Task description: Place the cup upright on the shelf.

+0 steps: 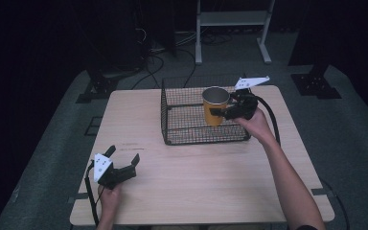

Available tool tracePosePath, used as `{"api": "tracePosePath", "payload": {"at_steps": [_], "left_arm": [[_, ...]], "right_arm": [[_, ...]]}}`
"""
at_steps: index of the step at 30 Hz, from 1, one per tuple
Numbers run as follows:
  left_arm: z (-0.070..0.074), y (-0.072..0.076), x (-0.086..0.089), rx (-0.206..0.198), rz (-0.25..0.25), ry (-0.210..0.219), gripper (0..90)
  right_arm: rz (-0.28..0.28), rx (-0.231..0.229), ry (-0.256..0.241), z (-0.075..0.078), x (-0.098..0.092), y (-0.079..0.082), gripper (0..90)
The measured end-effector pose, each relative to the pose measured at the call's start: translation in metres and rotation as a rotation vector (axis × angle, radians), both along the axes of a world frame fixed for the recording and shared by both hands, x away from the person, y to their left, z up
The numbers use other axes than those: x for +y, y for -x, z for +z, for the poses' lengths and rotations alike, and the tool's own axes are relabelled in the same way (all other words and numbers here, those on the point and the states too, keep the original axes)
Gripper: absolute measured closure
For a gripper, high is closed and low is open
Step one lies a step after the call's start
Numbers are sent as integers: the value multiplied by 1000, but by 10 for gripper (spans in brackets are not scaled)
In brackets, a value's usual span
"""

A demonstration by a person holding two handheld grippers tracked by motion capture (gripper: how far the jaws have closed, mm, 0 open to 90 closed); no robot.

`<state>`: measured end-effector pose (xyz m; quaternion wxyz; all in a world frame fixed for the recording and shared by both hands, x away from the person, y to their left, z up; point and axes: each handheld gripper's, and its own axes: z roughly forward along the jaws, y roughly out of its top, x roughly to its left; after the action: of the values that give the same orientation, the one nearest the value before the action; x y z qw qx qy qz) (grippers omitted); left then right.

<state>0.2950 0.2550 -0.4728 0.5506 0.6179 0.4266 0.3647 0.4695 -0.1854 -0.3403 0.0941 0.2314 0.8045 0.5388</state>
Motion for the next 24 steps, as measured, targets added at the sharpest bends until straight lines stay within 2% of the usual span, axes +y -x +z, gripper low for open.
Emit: {"api": "tracePosePath", "payload": {"at_steps": [9,12,15,17,20,22,24], "left_arm": [[0,0,0,1,1,3,20],[0,0,0,0,1,5,20],[0,0,1,-2,2,7,20],[0,-1,1,-3,2,10,20],[0,-1,1,-3,2,13,20],[0,-1,1,-3,2,14,20],[0,-1,1,-2,2,13,20]], "right_arm": [[11,-14,12,2,12,-25,146],[18,0,25,1,16,-35,146],[13,-24,10,-1,17,-44,146],[23,1,16,-3,19,-53,146],[25,-8,21,-7,23,-59,146],[32,3,6,-12,24,-63,146],[37,14,13,-18,25,-67,146]]}}
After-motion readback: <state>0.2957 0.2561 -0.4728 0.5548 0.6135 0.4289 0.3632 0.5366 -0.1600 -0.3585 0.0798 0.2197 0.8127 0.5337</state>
